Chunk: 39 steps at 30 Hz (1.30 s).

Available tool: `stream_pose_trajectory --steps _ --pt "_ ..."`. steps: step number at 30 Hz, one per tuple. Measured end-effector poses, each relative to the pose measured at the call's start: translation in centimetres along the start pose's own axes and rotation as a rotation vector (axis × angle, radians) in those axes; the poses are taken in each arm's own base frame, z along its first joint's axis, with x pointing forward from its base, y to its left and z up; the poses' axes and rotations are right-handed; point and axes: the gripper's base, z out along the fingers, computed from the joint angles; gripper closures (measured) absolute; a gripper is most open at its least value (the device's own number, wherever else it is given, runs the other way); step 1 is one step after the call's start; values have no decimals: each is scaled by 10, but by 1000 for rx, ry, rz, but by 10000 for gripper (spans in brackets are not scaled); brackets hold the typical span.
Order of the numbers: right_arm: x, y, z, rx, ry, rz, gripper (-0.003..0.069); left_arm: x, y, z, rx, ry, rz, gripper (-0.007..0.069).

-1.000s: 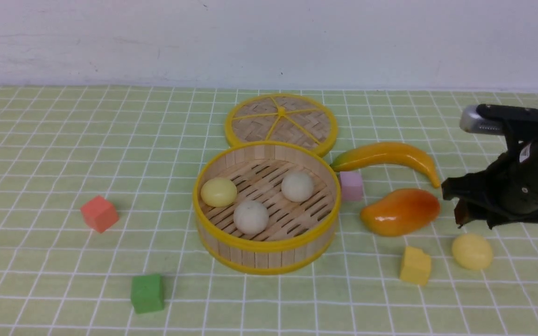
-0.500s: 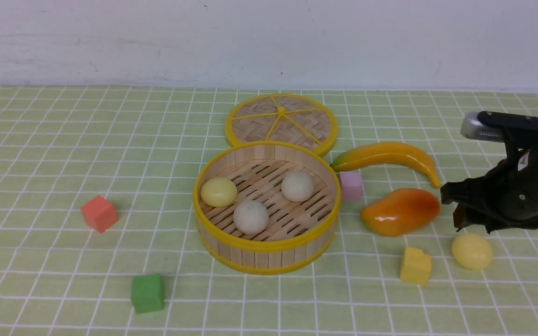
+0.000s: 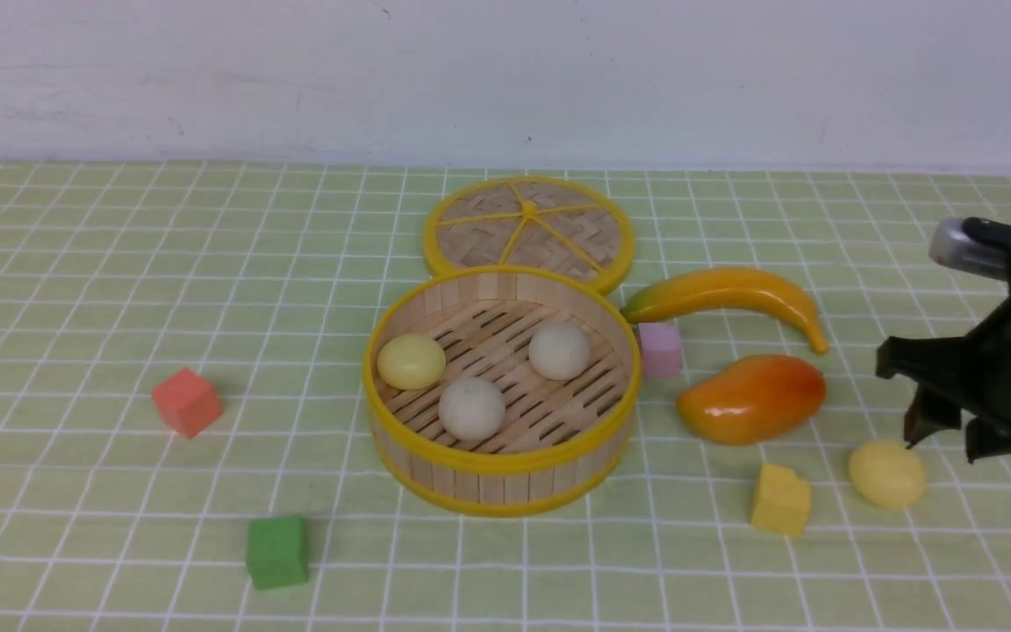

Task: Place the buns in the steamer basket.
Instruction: Use the right arm to grab a steamed stuffed bun

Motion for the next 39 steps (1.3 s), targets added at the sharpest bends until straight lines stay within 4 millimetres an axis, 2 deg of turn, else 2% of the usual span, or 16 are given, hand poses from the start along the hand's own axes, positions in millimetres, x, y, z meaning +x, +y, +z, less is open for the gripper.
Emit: stream_pose_trajectory --steps 9,14,27,31,37,39 --pt "-3 -6 12 18 8 2 293 -2 -5 -1 98 -20 31 438" --pt "-4 -6 34 24 36 4 293 0 -14 -2 261 0 81 435" --pt "-8 -2 56 -18 7 56 303 0 -16 -3 286 3 90 428" --pt "-6 -3 65 -10 29 58 359 0 -16 -3 286 3 91 425" --pt "-6 -3 67 -7 33 57 608 0 -15 -3 281 2 90 418" --pt "-6 -3 67 -7 33 57 652 0 -14 -2 264 0 85 417"
